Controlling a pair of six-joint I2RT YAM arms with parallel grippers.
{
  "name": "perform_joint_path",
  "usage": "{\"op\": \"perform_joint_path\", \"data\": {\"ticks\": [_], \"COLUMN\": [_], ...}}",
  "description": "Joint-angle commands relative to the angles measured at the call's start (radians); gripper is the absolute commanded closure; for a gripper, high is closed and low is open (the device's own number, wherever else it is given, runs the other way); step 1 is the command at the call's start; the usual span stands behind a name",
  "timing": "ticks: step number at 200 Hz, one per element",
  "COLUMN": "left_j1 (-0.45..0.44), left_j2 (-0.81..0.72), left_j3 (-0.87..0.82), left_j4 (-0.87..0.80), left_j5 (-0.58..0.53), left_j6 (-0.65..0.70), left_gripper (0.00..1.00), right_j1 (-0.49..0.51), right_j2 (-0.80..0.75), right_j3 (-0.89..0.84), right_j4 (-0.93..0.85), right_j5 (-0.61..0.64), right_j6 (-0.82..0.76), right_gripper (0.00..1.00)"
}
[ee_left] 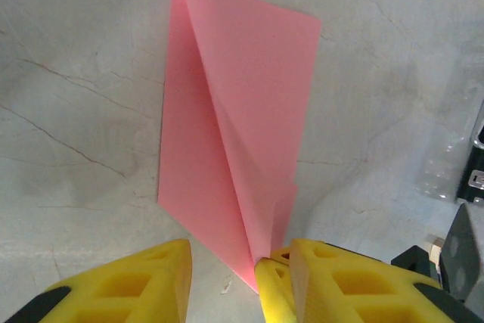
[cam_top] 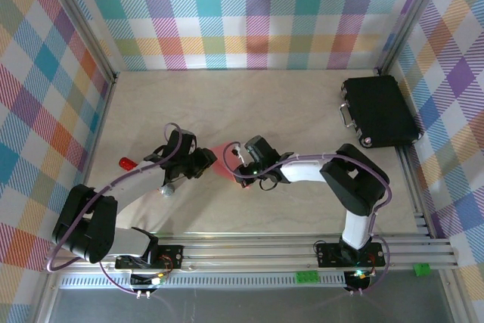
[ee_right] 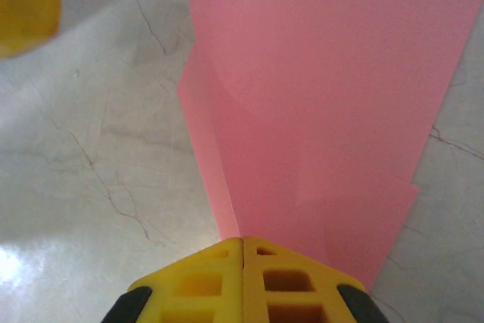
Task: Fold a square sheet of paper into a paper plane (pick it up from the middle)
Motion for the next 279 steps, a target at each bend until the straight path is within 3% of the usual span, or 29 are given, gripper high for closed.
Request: {"op": "perform_joint_path", "data": {"ticks": [1,66,118,159,198,279], "left_j1": [-0.020,-0.066,-0.079,-0.078,-0.077,-0.076], "left_j2": [0.005,0.110,0.189,0.220,0.247,0.282], "left_j3": [-0.033,-0.078,-0.083,-0.062,-0.038,-0.011], "left_j4": [0.102,0.288,0.396,0.407,0.401,0.405], "left_j5": [0.033,0.084,0.110,0.112,0.104,0.114], "left_j6": [-0.041,-0.079,-0.085,-0.069,-0.049,-0.016], "left_gripper": [0.61,0.61,0.56,0.56,0.62,0.57], "right_j1": [-0.022,-0.098,-0.130,-0.148,-0.160,-0.177], "right_j2": [0.022,0.035,0.044,0.037,0.025,0.020], "right_j3": [0.017,-0.045,-0.088,-0.122,-0.156,-0.186], "right_j4": [-0.021,0.143,0.231,0.288,0.349,0.401], "right_j5": [-0.086,-0.262,-0.318,-0.343,-0.360,-0.373], "right_j6": [0.116,0.294,0.359,0.381,0.393,0.412], "right_gripper": [0.96,0.96,0.97,0.97,0.97,0.96]}}
